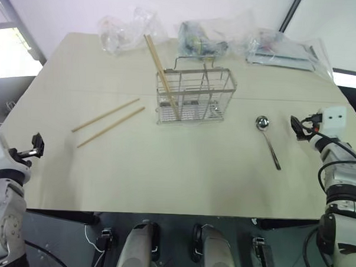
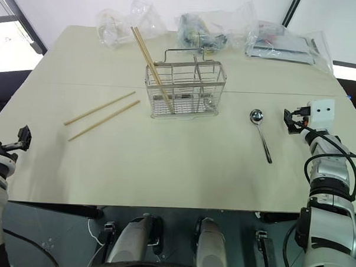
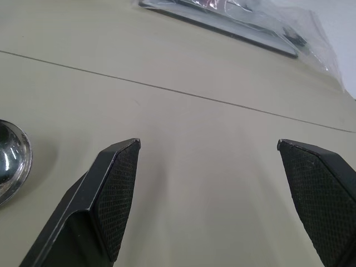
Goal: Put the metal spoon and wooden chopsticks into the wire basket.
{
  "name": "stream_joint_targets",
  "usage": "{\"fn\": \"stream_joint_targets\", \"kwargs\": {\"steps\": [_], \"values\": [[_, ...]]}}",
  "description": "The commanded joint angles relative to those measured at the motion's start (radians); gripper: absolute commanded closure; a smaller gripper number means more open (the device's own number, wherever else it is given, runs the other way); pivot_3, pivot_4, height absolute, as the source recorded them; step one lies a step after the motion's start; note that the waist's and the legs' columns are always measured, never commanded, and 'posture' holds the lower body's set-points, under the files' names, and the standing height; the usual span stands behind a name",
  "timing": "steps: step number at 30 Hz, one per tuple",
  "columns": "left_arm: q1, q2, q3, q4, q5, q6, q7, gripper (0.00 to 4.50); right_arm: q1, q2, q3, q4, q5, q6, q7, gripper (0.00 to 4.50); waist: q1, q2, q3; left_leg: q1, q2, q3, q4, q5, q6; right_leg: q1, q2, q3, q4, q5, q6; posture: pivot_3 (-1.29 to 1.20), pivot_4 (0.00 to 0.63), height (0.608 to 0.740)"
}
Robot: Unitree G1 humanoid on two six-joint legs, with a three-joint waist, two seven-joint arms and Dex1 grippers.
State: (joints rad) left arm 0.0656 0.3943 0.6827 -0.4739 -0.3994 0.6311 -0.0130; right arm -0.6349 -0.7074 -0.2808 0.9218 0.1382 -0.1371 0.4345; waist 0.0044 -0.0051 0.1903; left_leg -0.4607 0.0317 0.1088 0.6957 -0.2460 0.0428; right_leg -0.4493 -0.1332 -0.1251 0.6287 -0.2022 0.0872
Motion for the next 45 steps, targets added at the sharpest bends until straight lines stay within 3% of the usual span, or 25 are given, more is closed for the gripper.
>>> {"fn": "stream_joint_targets", "kwargs": {"steps": [1,18,24,30,36,41,45], "values": [[-0.019,0.001,0.041,-0.002,-0.017,0.005,0.019,0.02,0.000,-0.009,-0.022,-0.025,0.013,-0.020,-0.008,0.45,0.000,0.000,0.000,0.000,0.000,0.000,0.000,0.000,0.000,0.000,0.000,0.000,0.000,0.000,0.000,0.00,0.150,0.704],[-0.033,0.019,0.040,0.008,-0.018,-0.004,0.015,0.02,-0.027,-0.027,-0.022,-0.028,0.016,-0.013,0.001,0.45,0.000,0.000,0.000,0.000,0.000,0.000,0.000,0.001,-0.001,0.000,0.000,0.000,0.000,0.001,0.001,0.00,0.150,0.704],[-0.103,0.101,0.035,0.002,-0.077,0.041,-0.039,0.02,-0.085,-0.057,0.000,-0.037,0.007,0.022,0.053,0.45,0.001,0.000,0.000,0.000,0.000,0.000,0.000,0.001,-0.001,0.000,0.000,0.000,0.000,0.001,0.001,0.00,0.150,0.704],[-0.250,0.240,-0.087,-0.106,-0.281,0.206,-0.184,0.02,-0.192,-0.126,0.110,-0.072,-0.050,0.187,0.215,0.45,0.001,0.000,0.000,0.000,0.000,0.000,0.001,0.002,-0.004,0.000,0.000,0.000,0.000,0.000,0.000,0.00,0.150,0.704],[-0.324,0.372,-0.214,-0.267,-0.670,0.351,-0.388,0.02,-0.250,-0.174,0.235,-0.233,-0.052,0.535,0.447,0.45,-0.002,0.001,0.001,0.000,0.000,0.000,0.000,0.004,-0.006,0.000,0.000,0.000,0.000,0.001,0.002,0.00,0.150,0.704],[-0.358,0.462,-0.300,-0.262,-0.746,0.347,-0.488,0.02,-0.227,-0.177,0.294,-0.409,-0.021,0.793,0.552,0.45,-0.002,0.003,0.002,0.000,0.000,0.000,0.000,0.004,-0.006,0.000,0.001,0.000,0.001,0.001,0.002,0.00,0.150,0.704],[-0.365,0.482,-0.289,-0.251,-0.773,0.331,-0.478,0.02,-0.198,-0.163,0.295,-0.495,-0.009,0.962,0.525,0.45,0.001,0.003,0.002,0.000,0.000,0.000,0.000,0.004,-0.006,0.000,0.001,0.000,0.001,0.001,0.002,0.00,0.150,0.704]]}}
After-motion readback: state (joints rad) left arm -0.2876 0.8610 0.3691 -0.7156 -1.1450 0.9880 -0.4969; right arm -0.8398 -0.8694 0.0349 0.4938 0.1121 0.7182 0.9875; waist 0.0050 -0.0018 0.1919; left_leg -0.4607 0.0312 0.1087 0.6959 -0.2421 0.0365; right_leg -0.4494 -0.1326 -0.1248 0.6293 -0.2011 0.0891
